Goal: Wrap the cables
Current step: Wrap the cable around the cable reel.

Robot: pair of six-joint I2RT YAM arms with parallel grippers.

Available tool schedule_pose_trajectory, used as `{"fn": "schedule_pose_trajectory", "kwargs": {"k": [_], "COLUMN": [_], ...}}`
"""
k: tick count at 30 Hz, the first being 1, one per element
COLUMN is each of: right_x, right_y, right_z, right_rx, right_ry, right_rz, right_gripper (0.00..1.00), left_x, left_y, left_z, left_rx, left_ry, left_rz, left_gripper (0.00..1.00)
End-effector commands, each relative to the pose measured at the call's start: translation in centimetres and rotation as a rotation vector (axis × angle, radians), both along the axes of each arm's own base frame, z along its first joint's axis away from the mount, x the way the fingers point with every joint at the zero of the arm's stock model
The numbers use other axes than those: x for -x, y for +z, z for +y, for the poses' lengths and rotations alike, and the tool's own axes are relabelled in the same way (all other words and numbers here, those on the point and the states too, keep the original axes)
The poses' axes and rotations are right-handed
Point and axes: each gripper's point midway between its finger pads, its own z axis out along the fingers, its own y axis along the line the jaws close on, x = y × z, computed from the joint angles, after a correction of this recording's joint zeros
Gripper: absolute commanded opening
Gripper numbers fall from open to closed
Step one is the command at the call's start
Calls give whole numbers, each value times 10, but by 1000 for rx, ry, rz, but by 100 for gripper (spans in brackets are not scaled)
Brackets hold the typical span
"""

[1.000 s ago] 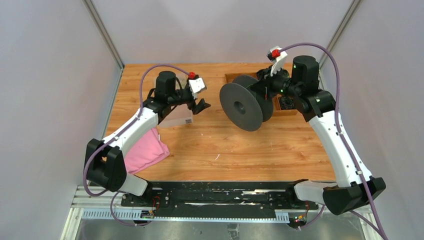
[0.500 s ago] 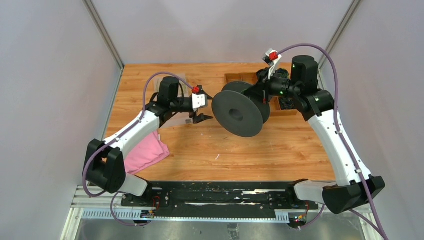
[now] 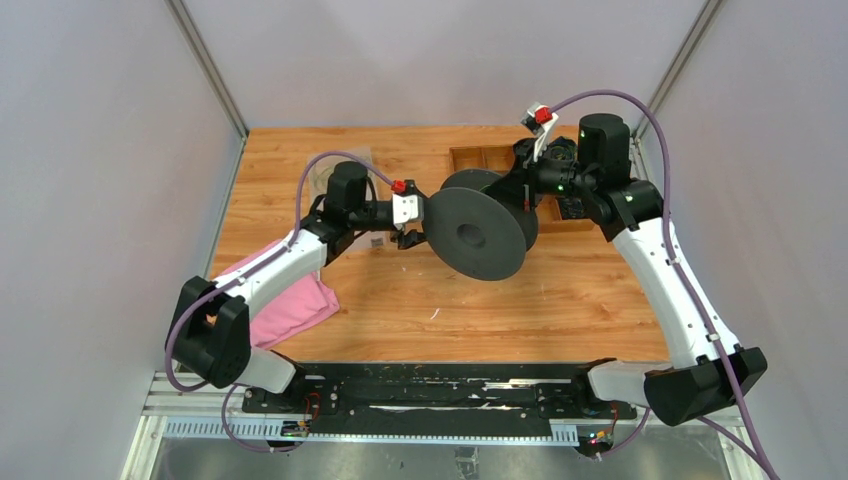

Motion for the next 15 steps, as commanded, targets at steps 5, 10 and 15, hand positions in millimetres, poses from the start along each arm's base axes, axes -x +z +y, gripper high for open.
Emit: {"fn": "schedule_pose_trajectory", "kwargs": {"k": [5,10,15], "right_x": [2,1,-1], "right_y": [11,10,8], "right_z": [0,0,-1], "right_rx": [-40,-36,-34], "right_ry": [11,7,5], "right_rz": [-18,-17,-16], "right_gripper": [1,1,1], "left_x": [-2,3,1], "left_y": [6,0,-2], "left_z": [-3,-6,-10], "left_rx": [129,141,148], "left_ry": [49,28,17], "left_rz": [-2,34,75], "left_gripper": [71,61,43]}}
